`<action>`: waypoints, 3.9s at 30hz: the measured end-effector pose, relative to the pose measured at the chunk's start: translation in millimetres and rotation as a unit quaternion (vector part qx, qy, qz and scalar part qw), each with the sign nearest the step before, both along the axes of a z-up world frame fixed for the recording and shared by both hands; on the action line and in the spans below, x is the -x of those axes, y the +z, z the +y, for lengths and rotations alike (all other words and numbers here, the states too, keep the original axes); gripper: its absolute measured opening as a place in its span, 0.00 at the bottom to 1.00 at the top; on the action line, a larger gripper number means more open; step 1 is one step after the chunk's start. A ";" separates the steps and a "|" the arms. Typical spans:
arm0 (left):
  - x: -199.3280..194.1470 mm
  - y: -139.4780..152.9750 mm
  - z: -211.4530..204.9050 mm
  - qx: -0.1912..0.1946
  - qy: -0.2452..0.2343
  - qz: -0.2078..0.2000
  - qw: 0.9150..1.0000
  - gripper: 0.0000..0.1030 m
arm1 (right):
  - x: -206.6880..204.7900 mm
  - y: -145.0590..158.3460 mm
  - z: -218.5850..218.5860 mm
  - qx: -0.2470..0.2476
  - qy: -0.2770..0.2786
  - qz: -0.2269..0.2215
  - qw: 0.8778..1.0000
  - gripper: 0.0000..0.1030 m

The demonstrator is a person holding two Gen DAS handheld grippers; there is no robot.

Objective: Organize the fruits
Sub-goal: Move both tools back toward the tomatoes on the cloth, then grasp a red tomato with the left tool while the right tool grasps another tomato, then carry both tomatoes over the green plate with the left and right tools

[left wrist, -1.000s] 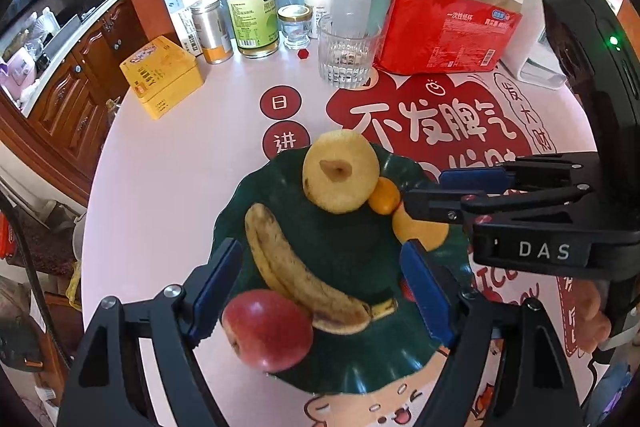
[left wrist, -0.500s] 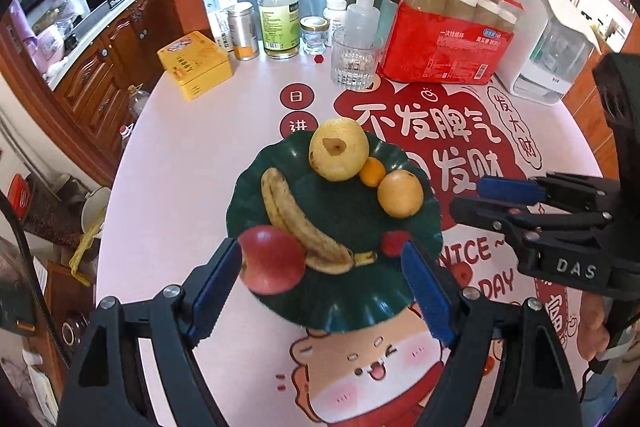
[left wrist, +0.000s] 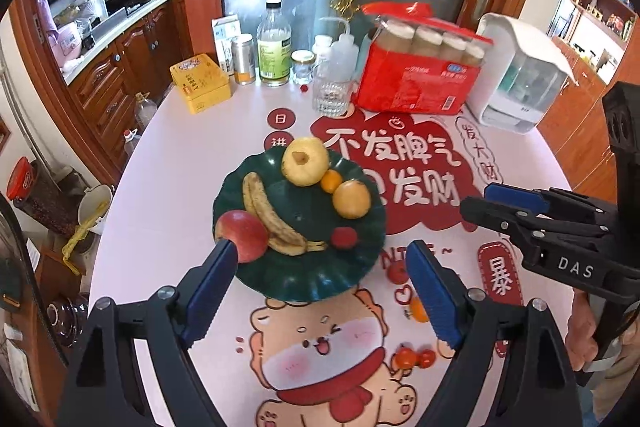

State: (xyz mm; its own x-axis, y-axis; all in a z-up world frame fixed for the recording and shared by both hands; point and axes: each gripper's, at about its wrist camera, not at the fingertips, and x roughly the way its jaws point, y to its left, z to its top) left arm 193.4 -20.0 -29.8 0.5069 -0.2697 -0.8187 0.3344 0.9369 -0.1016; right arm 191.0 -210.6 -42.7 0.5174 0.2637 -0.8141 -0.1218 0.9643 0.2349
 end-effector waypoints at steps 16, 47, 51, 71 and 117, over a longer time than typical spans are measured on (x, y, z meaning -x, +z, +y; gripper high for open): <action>66.7 -53.0 -45.0 -0.020 0.016 0.021 0.999 0.84 | 48.4 -28.9 -54.2 0.029 0.005 0.008 1.000 0.45; 92.8 -180.6 -46.2 -0.003 0.030 0.114 0.993 0.76 | 130.7 -172.5 11.2 0.080 0.220 0.017 0.972 0.45; 92.8 -181.9 -47.2 0.005 0.027 0.119 0.993 0.76 | 127.8 -176.4 14.6 0.076 0.219 0.013 0.973 0.35; 89.6 -199.2 -83.7 0.025 -0.011 0.141 0.990 0.61 | 122.3 -176.7 -37.3 0.071 0.138 0.020 0.988 0.27; 8.1 33.5 2.5 0.032 0.012 -0.031 0.999 0.29 | 31.1 61.1 20.8 0.027 0.096 -0.132 0.986 0.27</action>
